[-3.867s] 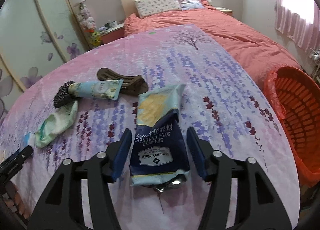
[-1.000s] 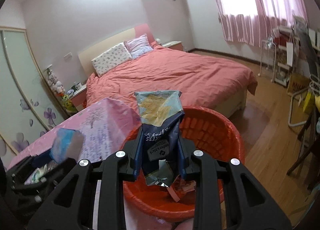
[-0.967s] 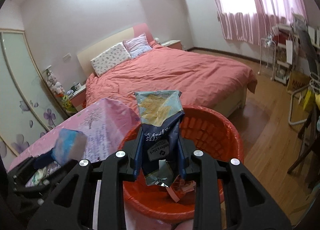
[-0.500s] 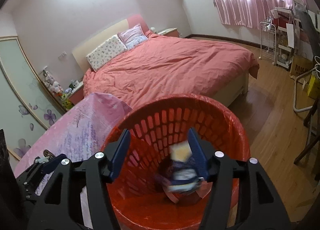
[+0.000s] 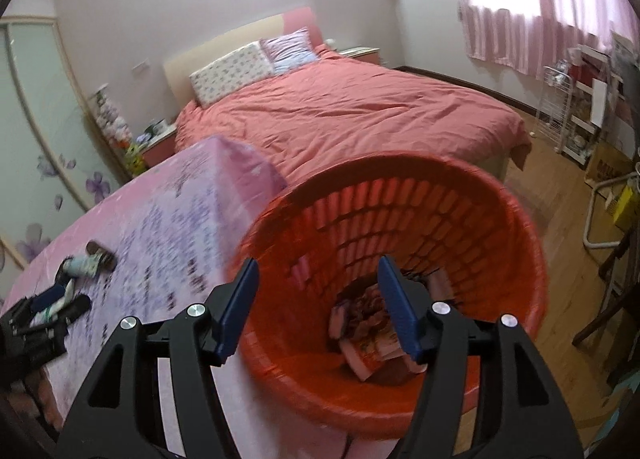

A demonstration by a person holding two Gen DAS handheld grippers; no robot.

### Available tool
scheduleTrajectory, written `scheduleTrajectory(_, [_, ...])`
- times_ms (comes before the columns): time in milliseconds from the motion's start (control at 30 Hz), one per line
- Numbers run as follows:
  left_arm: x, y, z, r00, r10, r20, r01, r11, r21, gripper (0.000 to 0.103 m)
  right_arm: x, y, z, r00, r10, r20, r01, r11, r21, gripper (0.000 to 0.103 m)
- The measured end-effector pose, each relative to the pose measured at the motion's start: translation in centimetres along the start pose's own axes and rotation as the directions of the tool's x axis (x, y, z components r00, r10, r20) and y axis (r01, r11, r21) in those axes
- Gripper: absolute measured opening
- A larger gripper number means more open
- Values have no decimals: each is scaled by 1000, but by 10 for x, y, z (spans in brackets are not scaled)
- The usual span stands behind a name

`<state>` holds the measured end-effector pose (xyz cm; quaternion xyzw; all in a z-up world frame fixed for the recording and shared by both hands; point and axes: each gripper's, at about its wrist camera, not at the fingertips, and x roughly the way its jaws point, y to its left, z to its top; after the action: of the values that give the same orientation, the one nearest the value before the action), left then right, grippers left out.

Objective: Collect trash
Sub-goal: 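Return both tools to the bed and grasp the green sock with the left tool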

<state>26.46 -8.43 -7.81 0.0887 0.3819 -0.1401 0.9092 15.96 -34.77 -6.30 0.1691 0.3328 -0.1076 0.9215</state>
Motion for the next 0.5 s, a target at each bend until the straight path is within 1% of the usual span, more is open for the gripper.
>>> scheduleTrajectory(67, [-2, 44, -10, 997, 78, -19, -80, 995, -63, 84, 0, 13, -3, 1000, 18, -12, -18, 1000, -24, 62])
scheduleTrajectory(133, [-4, 79, -19, 991, 125, -39, -129, 985, -118, 84, -1, 28, -7, 999, 34, -23, -36, 998, -50, 62])
scheduleTrajectory(200, [-4, 113, -27, 985, 159, -70, -169, 971, -172, 84, -1, 38, -10, 998, 49, -35, -51, 996, -70, 62])
scheduleTrajectory(267, [-4, 135, -32, 980, 175, -90, -191, 959, -211, 84, 1, 51, -13, 997, 58, -46, -62, 994, -88, 62])
scheduleTrajectory(300, [-2, 150, -34, 979, 178, -100, -197, 950, -240, 84, 2, 59, -15, 997, 62, -52, -67, 993, -97, 62])
scheduleTrajectory(333, [-1, 158, -34, 982, 163, -100, -184, 949, -257, 84, 4, 66, -17, 996, 67, -58, -73, 991, -108, 62])
scheduleTrajectory(400, [1, 170, -34, 990, 108, -90, -129, 951, -281, 84, 5, 78, -21, 995, 74, -68, -82, 989, -125, 62])
scheduleTrajectory(467, [4, 172, -32, 993, 83, -88, -104, 958, -268, 85, 6, 88, -23, 994, 81, -78, -91, 986, -143, 62])
scheduleTrajectory(500, [5, 171, -31, 993, 80, -91, -100, 962, -254, 89, 6, 91, -25, 993, 82, -82, -94, 984, -150, 62])
